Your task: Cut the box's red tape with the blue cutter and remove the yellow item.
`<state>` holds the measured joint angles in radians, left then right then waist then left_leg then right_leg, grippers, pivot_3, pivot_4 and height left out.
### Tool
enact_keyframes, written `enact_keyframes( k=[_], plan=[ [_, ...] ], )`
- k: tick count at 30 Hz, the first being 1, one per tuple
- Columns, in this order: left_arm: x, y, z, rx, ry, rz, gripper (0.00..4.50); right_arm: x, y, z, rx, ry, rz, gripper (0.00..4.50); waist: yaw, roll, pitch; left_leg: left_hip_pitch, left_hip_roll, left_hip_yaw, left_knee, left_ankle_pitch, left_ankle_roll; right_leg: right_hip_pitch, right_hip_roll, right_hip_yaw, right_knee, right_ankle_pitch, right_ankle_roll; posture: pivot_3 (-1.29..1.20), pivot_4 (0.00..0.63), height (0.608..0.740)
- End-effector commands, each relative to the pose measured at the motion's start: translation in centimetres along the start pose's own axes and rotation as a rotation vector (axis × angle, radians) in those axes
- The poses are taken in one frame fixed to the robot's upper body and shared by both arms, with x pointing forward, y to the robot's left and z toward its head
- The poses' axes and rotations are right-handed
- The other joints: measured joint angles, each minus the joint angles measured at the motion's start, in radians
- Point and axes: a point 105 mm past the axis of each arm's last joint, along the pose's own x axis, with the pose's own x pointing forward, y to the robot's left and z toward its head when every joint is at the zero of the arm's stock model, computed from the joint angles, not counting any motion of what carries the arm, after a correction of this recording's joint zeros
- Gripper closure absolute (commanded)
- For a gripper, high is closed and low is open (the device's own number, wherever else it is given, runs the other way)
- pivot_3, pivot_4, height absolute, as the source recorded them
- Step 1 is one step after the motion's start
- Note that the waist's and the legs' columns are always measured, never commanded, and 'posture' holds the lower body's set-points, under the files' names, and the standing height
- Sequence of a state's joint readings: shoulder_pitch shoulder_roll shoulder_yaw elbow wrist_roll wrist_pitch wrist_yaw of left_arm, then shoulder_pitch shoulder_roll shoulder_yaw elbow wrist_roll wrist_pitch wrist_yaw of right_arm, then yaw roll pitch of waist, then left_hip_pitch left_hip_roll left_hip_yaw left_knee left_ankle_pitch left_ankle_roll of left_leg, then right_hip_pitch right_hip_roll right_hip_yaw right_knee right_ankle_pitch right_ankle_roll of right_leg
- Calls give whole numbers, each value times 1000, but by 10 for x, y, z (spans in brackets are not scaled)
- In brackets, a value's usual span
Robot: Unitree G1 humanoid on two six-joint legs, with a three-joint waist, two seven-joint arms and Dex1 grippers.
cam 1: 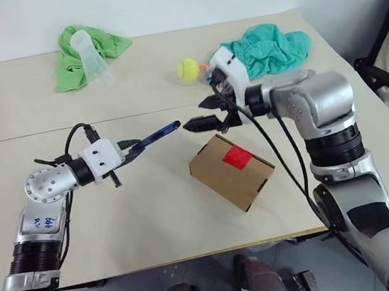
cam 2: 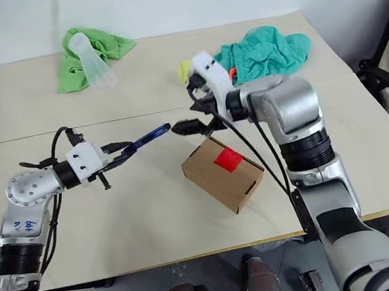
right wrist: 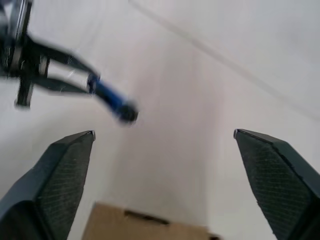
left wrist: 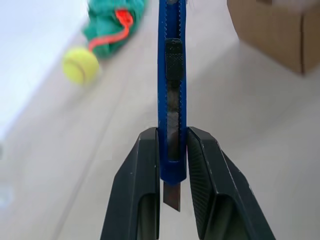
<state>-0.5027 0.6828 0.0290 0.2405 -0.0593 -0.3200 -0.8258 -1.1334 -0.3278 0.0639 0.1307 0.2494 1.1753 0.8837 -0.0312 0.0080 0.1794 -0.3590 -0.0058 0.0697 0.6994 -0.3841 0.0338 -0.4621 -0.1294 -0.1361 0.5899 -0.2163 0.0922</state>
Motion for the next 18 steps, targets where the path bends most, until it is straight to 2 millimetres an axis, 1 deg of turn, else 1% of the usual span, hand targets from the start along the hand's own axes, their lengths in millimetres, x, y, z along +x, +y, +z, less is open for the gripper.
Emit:
enact_keyframes(
  k=[1,3,8,11,18],
  plan=[
    [4,8,11,58,-60,40,4070,1,6,15,18,-65,44,24,0,0,0,0,0,0,0,0,0,0,0,0,0,0,0,0,150,740],
    [6,7,12,55,-72,40,4070,3,8,16,34,-73,71,24,0,0,0,0,0,0,1,0,-1,0,0,0,1,0,0,0,150,740],
    [14,5,16,60,-103,34,4070,10,22,9,71,-30,193,24,2,0,0,0,0,0,3,1,0,1,-1,1,1,1,1,0,150,740],
    [16,6,17,63,-109,35,4070,16,20,6,76,-16,193,24,2,0,0,0,0,0,3,1,0,1,-1,1,1,1,1,0,150,740],
    [16,6,19,74,-114,39,4070,24,13,8,72,1,195,24,1,0,0,0,0,0,3,1,0,1,-1,1,1,1,1,0,150,740]
  ],
)
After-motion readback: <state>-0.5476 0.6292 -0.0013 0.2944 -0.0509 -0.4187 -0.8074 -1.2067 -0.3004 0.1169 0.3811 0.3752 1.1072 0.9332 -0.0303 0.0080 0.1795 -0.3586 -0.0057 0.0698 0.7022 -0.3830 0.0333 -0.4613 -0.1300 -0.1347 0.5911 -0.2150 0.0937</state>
